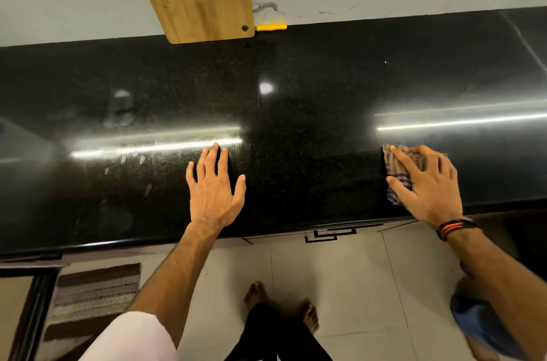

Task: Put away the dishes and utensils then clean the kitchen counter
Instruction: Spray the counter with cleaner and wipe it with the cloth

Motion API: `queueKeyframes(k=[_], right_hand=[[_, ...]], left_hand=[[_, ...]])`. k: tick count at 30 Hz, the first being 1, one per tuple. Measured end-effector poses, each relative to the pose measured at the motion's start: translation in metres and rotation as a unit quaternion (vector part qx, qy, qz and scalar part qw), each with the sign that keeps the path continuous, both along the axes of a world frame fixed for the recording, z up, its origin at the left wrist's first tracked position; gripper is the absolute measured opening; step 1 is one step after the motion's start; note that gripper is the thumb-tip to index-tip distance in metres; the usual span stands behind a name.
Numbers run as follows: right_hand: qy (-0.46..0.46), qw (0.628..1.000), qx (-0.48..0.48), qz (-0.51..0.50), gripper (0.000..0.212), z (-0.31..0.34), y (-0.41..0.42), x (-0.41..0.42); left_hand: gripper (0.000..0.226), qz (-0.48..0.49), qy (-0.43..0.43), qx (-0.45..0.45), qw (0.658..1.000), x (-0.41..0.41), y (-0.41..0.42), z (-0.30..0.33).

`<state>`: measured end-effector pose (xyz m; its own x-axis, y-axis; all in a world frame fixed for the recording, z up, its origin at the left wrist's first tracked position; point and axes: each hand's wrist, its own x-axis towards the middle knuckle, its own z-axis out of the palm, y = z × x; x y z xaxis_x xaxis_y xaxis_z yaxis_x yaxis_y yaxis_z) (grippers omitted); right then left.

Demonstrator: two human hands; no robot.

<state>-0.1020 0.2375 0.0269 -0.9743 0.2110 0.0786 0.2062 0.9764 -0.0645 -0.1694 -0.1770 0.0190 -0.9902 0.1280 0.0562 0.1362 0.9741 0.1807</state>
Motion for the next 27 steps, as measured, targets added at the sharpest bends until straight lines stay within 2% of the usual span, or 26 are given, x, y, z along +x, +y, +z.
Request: queueKeyframes(k=[5,10,14,17,21,27], right_hand=[[0.029,0.999,-0.006,-0.018,0.070,-0.001,-0.037,-0.018],[0.017,0.998,-0.003,0.055,0.067,-0.003,-0.138,-0.065],[0.015,0.992,-0.036,0.119,0.067,0.001,-0.226,-0.086],[0.009,0.989,-0.058,0.135,0.067,0.000,-0.258,-0.091],[0.011,0.988,-0.045,0.145,0.066,-0.004,-0.235,-0.096],[0.013,0.998,-0.003,0.059,0.065,-0.003,-0.104,-0.100]], left_hand=[[0.075,0.002,-0.011,-0.032,0.999,0.000,0.003,-0.002],[0.075,0.003,-0.015,-0.038,0.999,0.001,0.003,-0.001],[0.074,0.007,-0.017,-0.039,0.999,-0.001,0.004,-0.001],[0.075,0.006,-0.018,-0.038,0.999,-0.001,0.002,-0.003],[0.074,0.002,-0.009,-0.026,1.000,0.000,0.000,-0.003],[0.072,0.001,-0.009,-0.002,1.000,0.000,0.000,0.000]])
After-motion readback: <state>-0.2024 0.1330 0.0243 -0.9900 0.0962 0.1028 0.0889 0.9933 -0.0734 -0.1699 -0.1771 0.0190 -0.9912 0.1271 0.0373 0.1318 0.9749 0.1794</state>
